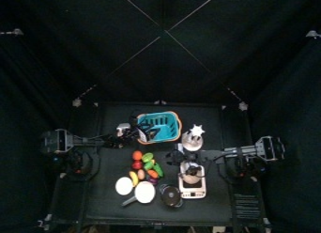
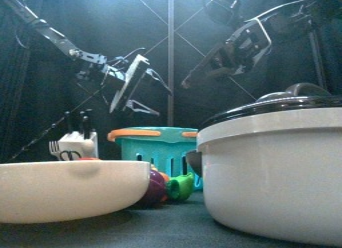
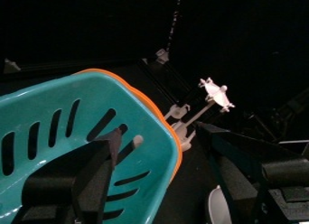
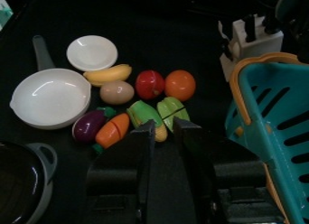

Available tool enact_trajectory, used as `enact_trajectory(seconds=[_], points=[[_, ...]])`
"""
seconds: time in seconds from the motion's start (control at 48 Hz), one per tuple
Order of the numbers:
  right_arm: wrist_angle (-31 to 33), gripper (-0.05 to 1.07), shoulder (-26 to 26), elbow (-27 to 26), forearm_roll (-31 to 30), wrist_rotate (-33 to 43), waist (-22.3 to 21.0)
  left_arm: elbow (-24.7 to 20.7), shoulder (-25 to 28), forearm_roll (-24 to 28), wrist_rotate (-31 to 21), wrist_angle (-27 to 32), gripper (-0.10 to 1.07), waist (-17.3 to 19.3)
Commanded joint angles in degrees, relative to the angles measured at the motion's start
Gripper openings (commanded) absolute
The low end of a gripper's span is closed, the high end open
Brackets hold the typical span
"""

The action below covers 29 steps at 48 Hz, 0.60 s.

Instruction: Drop squash into basket

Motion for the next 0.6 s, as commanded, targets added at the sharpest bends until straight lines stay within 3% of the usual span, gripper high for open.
enact_trajectory(seconds=[0.0,0.188,0.583], points=[[-0.6,0.66,-0.7,-0.5,0.1,0.1,-0.3,-1.7,-0.6,1.7,0.2,-1.6,0.98,-0.2],[-0.5,0.66,-0.7,-0.5,0.2,0.1,-0.3,-1.6,-1.1,5.4,-0.1,-4.0,0.98,-0.3],[-0.5,0.66,-0.8,-0.3,0.4,0.2,-0.1,-0.1,-3.0,6.9,0.2,-4.2,0.98,-0.9]])
